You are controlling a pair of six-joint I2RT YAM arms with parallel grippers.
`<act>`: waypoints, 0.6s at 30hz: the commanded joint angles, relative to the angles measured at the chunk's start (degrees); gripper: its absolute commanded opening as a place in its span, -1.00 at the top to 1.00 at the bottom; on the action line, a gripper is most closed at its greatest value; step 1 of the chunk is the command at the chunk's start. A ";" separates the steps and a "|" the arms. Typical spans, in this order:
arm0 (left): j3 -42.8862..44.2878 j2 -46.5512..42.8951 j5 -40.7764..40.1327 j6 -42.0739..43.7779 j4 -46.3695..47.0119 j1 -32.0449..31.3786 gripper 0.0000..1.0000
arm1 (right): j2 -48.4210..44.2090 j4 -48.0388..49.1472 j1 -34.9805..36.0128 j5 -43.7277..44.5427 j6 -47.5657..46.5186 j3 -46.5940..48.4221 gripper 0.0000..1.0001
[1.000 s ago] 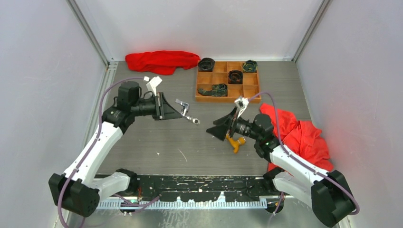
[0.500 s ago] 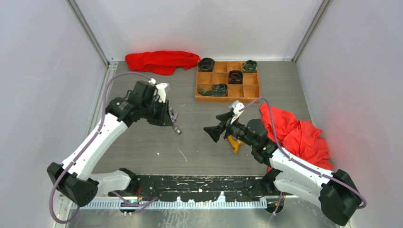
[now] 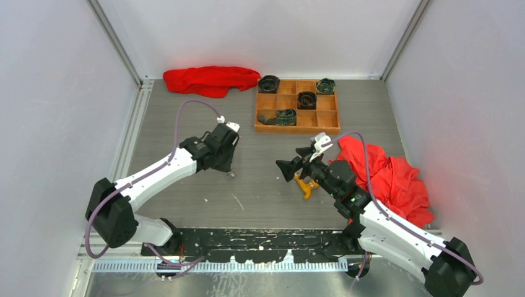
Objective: Install the water faucets
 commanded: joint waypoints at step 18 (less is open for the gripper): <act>-6.15 1.08 -8.81 -5.69 11.92 -3.28 0.94 | -0.10 0.70 -0.07 2.76 0.29 -0.36 -0.89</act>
